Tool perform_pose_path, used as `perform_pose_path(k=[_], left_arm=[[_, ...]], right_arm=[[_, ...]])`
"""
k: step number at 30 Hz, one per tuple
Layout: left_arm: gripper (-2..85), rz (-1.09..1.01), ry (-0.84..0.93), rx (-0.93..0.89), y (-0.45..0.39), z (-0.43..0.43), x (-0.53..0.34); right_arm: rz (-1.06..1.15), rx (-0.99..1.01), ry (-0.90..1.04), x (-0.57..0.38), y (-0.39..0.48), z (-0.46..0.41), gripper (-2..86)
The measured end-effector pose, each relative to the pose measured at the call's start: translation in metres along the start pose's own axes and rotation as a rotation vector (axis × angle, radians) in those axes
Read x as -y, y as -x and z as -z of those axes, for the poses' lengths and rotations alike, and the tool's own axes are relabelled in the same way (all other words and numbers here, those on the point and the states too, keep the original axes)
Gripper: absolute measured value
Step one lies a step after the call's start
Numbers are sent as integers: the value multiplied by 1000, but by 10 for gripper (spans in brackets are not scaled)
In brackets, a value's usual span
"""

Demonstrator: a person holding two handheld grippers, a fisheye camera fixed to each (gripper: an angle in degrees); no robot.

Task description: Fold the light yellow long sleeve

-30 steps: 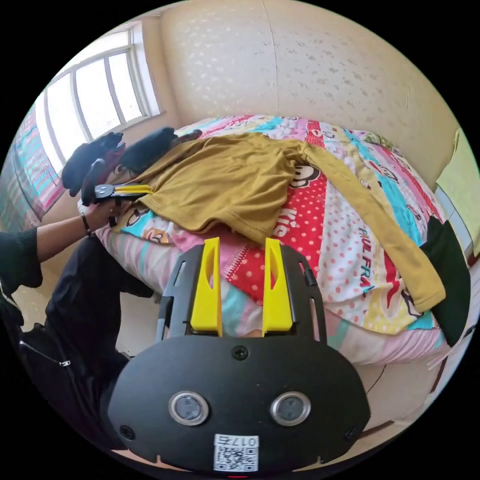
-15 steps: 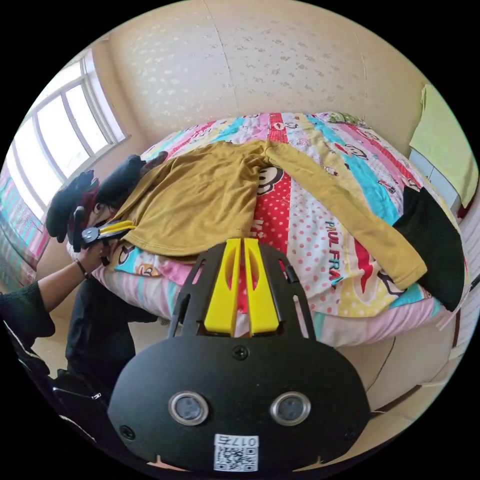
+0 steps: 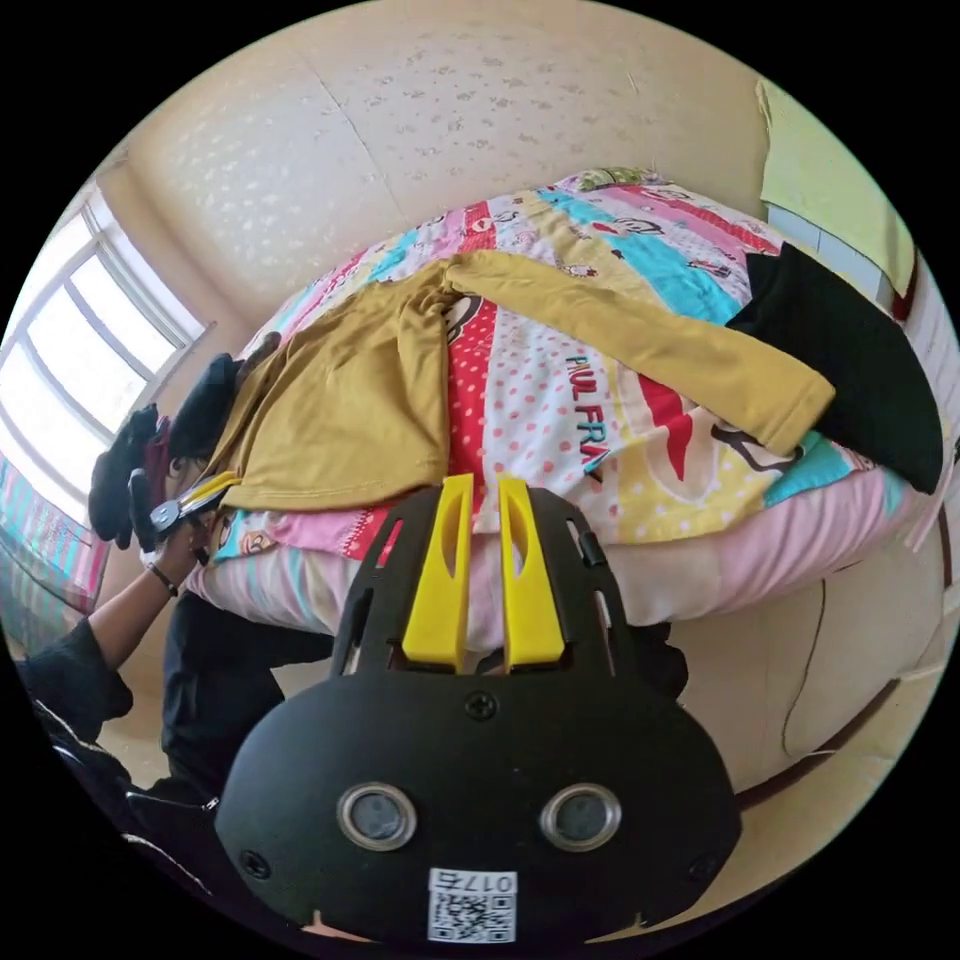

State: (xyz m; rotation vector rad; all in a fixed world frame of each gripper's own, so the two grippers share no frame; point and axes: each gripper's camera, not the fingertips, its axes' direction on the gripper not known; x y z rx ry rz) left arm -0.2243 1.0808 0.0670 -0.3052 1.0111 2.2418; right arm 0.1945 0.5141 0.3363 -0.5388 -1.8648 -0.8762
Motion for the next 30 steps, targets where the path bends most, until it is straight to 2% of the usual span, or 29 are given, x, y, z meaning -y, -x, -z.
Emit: perform_pose_path(k=[2,4,6,12,17,19,21,24,26,27,30], left_arm=[[83,19,4,-40,9,1,0],[83,34,8,-74,17,1,0],[83,44,10,-93,22,2,0],[82,47,6,-82,25,10,-3],[56,223,-148,-179,56,58,-37],[58,195,-204,-190,51,79,-55],[69,99,-230,-173,31,92,-70],[99,31,-163,-10,-5,88,-83],[114,111,-104,122,-14,72,-87],[116,141,-101,123,-13,68,-87],[111,327,-164,-16,6,61,-94]], right_arm=[[83,-52,-8,0,3,0,86],[166,-8,11,-7,0,-16,97],[107,96,85,-3,-18,-28,106],[-50,226,12,-11,-63,-15,86],[-110,323,-33,-20,-87,-5,85],[-99,351,-42,-22,-91,-1,92],[-104,401,-61,-26,-99,4,103],[-135,449,-75,-30,-109,7,107],[-146,449,-74,-31,-111,8,105],[-148,437,-74,-32,-111,9,103],[-135,411,-74,-35,-107,13,100]])
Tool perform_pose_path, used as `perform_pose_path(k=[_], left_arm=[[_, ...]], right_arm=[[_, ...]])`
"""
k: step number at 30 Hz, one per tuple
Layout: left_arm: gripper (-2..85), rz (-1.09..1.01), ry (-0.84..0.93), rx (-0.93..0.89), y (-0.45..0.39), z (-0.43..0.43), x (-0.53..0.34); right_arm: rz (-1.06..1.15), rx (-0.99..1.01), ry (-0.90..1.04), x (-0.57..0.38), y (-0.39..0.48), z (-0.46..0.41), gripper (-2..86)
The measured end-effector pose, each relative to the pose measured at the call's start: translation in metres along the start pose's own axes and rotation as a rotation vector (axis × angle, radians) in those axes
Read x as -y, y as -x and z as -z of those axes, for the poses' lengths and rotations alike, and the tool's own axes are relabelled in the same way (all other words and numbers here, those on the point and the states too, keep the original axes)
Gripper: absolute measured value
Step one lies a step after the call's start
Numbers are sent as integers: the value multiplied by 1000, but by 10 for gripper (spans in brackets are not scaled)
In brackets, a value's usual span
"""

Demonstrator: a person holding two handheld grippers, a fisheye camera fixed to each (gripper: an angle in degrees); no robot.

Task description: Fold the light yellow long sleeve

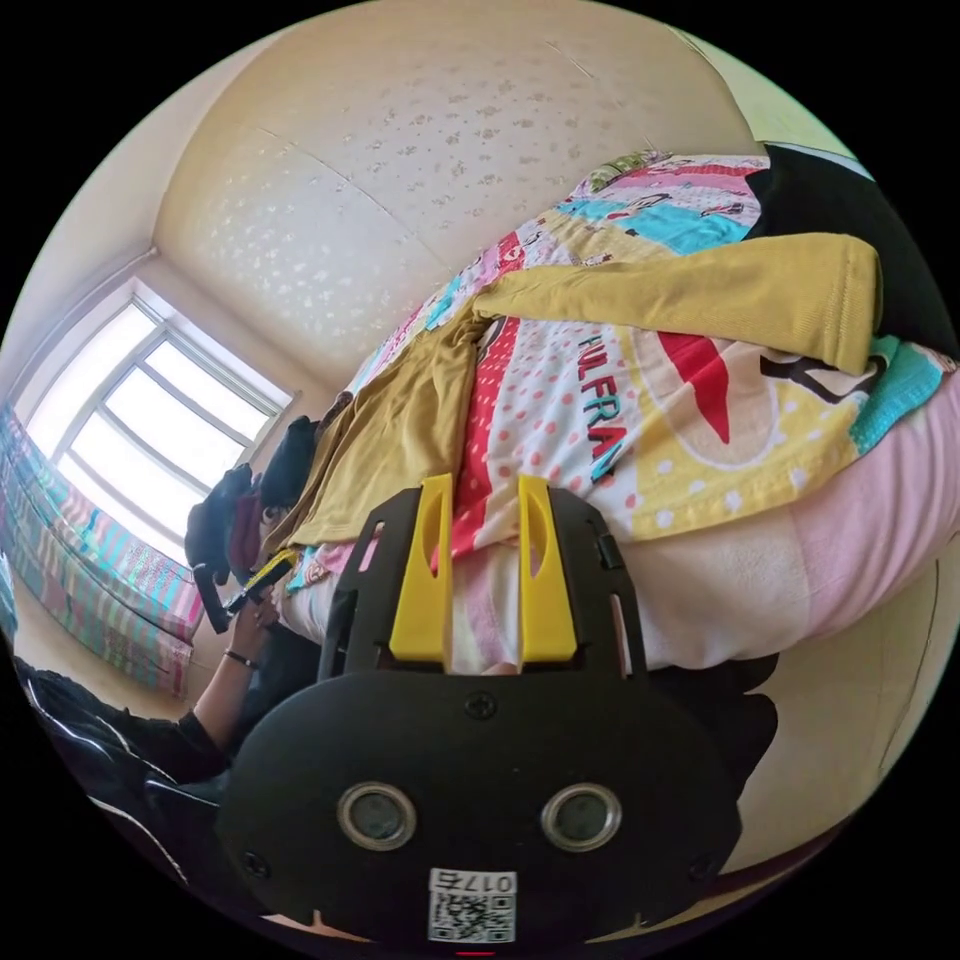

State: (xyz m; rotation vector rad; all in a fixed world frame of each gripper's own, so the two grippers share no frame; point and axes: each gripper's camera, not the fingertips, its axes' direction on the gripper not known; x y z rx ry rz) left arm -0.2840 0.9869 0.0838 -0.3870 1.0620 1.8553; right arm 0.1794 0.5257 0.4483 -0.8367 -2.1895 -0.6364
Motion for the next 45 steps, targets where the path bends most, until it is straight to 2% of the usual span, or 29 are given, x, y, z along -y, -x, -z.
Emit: perform_pose_path(k=[2,4,8,13,17,23,27,32,39,41,45], left_arm=[[94,102,-62,-148,17,2,-1],[86,128,-87,-167,22,3,-1],[81,68,13,-13,15,-16,1],[77,79,-42,1,17,-17,-9],[70,56,-72,31,15,-20,-21],[69,95,-86,-33,32,-26,-31],[69,117,-96,-79,42,-28,-37],[69,154,-109,-134,54,-32,-46],[68,151,-108,-115,52,-36,-53],[68,156,-109,-122,53,-38,-56],[68,155,-109,-117,52,-41,-60]], right_arm=[[5,2,-3,-3,1,2,101],[2,12,-6,-5,2,3,103],[-12,40,-16,-11,1,5,105],[138,50,-41,-23,28,7,109],[308,-41,-60,-42,66,4,107],[354,-305,-7,-53,103,-30,94],[374,-384,66,-54,116,-59,83],[344,-343,35,-60,118,-66,79],[292,-259,-151,-80,119,-37,69],[296,-240,-130,-81,122,-41,68],[342,-346,-36,-80,142,-69,74]])
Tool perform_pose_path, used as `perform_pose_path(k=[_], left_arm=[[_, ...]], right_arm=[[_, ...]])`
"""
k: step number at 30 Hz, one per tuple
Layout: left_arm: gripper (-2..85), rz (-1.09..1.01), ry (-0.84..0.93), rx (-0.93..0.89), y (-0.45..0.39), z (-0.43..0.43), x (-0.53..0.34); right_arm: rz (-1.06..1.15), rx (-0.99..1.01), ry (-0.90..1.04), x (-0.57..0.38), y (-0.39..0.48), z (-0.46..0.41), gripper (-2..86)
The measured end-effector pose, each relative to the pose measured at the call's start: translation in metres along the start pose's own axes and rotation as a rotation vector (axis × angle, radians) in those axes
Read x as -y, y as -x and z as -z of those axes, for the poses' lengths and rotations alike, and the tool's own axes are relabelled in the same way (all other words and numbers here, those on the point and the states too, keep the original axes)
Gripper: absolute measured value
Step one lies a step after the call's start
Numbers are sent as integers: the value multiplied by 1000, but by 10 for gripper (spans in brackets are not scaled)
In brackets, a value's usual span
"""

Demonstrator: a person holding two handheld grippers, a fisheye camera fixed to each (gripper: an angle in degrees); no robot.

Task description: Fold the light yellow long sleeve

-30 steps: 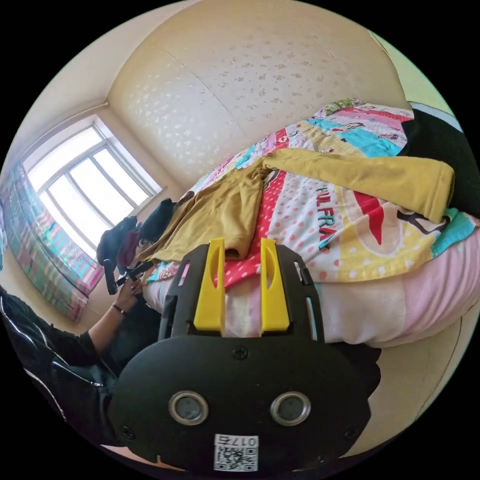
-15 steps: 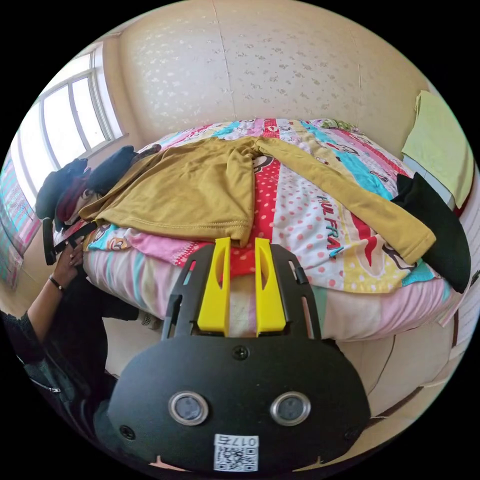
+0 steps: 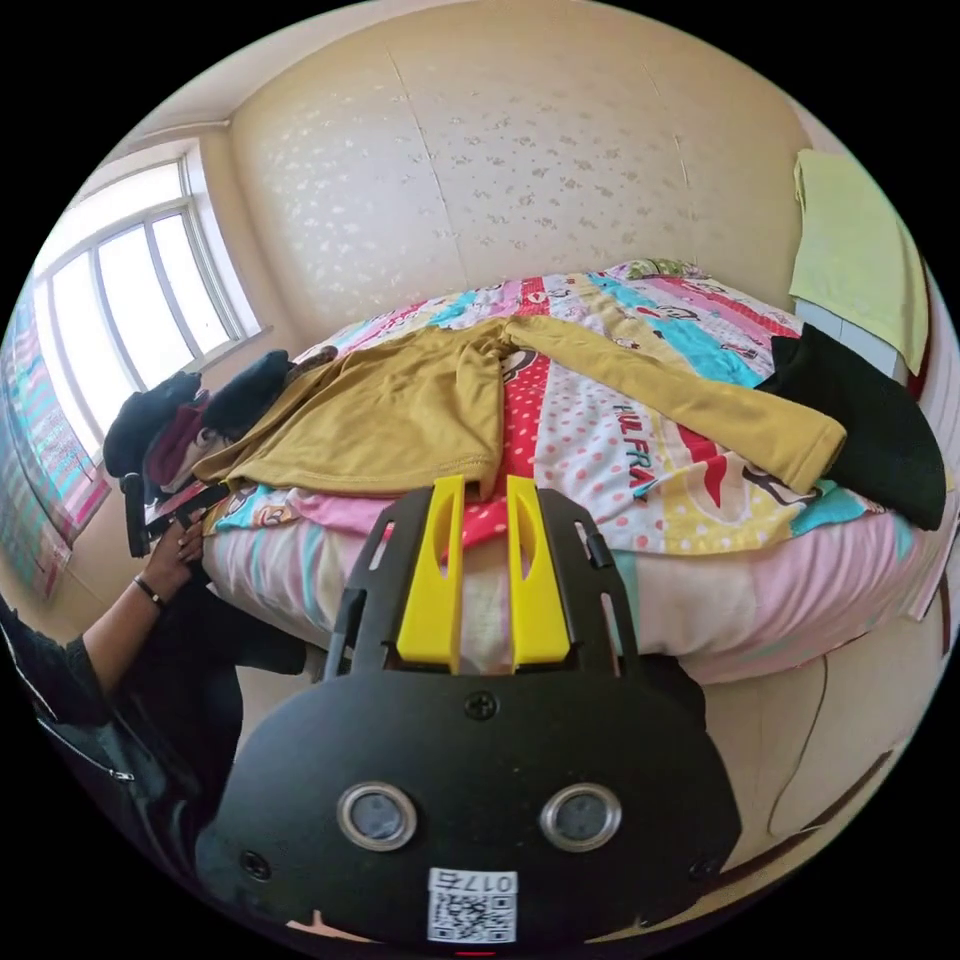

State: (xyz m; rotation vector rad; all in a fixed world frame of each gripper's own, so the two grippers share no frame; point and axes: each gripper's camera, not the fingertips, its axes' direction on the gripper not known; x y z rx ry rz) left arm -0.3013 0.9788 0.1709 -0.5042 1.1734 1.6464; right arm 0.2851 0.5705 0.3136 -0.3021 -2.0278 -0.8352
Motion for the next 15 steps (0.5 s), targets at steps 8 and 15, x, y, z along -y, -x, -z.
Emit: perform_pose_path(k=[8,15], left_arm=[[68,6,-5,-11,-1,-6,-14],[69,7,-5,-12,-7,-13,-25]], right_arm=[[55,-176,68,8,37,-31,62],[-30,-36,71,17,25,-44,61]])
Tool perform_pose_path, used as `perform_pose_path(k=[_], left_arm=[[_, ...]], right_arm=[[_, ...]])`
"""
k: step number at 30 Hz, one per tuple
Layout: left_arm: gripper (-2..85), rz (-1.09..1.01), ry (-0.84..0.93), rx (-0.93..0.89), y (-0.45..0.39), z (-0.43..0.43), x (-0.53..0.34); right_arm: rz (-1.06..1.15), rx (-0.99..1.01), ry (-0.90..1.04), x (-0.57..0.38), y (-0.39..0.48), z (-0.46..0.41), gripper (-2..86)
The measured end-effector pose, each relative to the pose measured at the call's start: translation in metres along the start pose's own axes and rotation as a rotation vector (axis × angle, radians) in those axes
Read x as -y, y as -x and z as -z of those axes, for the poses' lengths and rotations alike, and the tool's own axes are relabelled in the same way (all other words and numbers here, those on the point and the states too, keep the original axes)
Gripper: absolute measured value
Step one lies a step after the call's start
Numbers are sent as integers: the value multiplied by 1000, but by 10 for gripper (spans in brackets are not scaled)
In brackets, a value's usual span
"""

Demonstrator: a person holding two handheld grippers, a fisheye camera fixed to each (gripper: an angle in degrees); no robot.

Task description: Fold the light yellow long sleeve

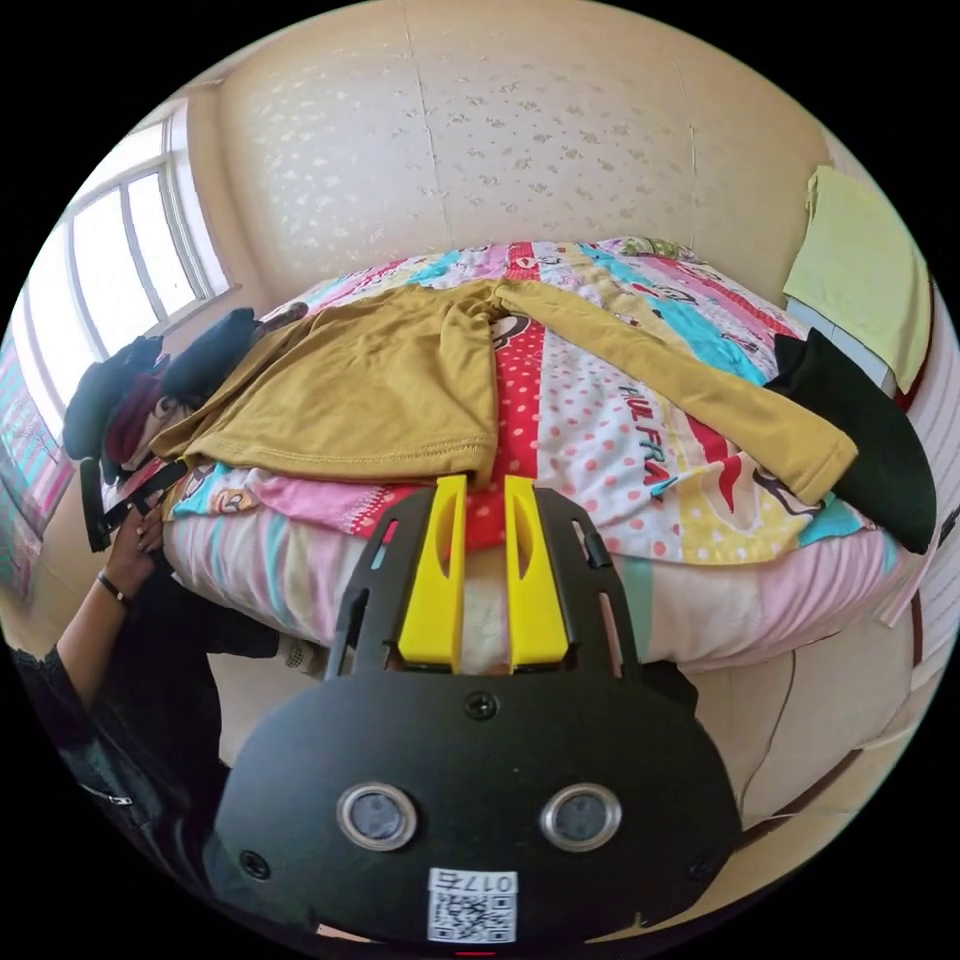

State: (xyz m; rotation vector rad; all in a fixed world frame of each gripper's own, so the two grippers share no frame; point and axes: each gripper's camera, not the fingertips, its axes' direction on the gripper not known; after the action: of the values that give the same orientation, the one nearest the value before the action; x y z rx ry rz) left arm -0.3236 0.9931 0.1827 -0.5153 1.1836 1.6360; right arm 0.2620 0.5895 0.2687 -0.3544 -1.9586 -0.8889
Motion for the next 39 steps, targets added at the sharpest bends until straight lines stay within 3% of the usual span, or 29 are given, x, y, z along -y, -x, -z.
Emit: perform_pose_path(k=[5,11,17,22,24,28,35,37,39], left_arm=[[67,3,19,11,-8,-6,-6],[33,-80,159,88,-37,-2,24],[18,-277,89,96,-90,64,88],[16,-340,26,124,-131,112,56],[17,-336,70,111,-134,96,21],[19,-329,366,153,-131,17,-56],[30,-362,327,177,-150,26,-62],[39,-343,451,171,-145,3,-72],[50,-285,502,198,-140,-9,-83]], right_arm=[[8,0,4,9,8,-6,42],[187,-111,-18,49,31,30,30],[315,-143,-148,123,44,118,26],[230,-113,-232,108,33,162,26],[143,-107,-115,74,10,124,26],[0,-80,227,24,-29,36,28],[66,-127,135,30,-15,67,36],[51,-142,210,23,-24,48,43],[-116,-127,421,14,-49,18,57]])
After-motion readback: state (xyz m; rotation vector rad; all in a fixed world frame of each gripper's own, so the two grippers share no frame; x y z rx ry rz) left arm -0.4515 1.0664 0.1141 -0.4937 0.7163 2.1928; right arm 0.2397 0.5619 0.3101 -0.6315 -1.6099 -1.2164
